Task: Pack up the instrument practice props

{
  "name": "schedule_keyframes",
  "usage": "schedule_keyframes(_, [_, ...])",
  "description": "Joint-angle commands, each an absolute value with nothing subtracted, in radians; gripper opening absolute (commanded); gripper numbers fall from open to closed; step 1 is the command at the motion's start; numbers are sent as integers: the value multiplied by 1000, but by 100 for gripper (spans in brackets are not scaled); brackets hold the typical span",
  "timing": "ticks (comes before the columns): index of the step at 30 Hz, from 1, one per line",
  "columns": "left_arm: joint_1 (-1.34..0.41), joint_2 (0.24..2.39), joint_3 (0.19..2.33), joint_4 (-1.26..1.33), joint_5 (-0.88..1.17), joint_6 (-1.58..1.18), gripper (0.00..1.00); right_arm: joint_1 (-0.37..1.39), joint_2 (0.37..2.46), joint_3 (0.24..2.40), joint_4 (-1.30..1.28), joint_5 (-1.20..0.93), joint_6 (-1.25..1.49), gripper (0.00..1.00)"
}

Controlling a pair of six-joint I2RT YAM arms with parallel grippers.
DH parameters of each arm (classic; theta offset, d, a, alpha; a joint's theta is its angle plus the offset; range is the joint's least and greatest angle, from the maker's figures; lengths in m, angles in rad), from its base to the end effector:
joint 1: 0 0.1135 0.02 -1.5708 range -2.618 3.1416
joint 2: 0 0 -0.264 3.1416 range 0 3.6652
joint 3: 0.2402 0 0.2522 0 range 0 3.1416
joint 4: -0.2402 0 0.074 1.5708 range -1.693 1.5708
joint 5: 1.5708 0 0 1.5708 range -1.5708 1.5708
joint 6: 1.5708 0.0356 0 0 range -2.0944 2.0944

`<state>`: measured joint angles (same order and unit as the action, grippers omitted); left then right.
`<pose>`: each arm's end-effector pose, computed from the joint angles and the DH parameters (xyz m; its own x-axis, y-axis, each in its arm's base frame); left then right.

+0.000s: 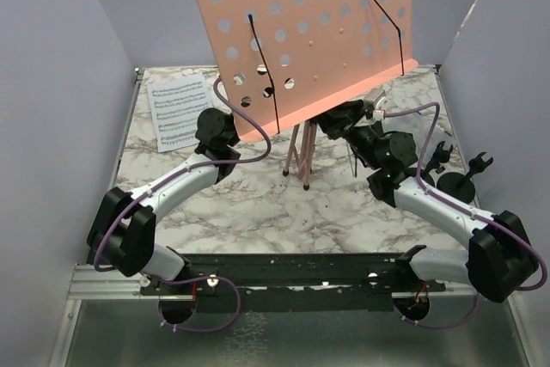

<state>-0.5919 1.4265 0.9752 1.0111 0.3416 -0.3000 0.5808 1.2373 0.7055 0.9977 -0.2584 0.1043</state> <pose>0.2587 -0.1883 0.3790 0.1960 -0.4673 -0.8621 0.8575 0.5081 -0.0805 0.2224 0.1568 0.3392 0.2984 0.3163 -0.9005 -0.7565 0.6536 -0.0211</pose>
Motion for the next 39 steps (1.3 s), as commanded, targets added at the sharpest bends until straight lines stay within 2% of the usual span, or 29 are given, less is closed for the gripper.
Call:
schedule_keyframes(1, [-604,1474,1037,1048,337,-321,75,588,1286,648,794,-337,96,8])
schedule_keyframes(9, [-620,1507,1046,1044,351,-320,70,587,1291,673,766,-359,77,8])
schedule_keyframes(12, [-621,1516,1060,1022,354,-315,56,588,1285,680,757,-368,75,10])
schedule_keyframes(15, [-621,1520,1069,1013,365,-313,37,588,1271,679,744,-363,73,15])
schedule_keyframes(18, [-620,1506,1054,1011,345,-296,16,588,1249,654,742,-317,82,30])
schedule_keyframes(22, [-620,1494,1046,1001,337,-277,3,588,1189,609,705,-271,76,51])
schedule_keyframes(24, [-620,1493,1046,994,337,-276,1,588,1152,585,678,-247,70,55])
schedule_keyframes(29, [-620,1493,1042,989,341,-281,0,588,1090,524,606,-247,62,55])
schedule_keyframes(39, [-621,1481,1049,989,358,-309,0,588,1201,521,741,-324,113,43])
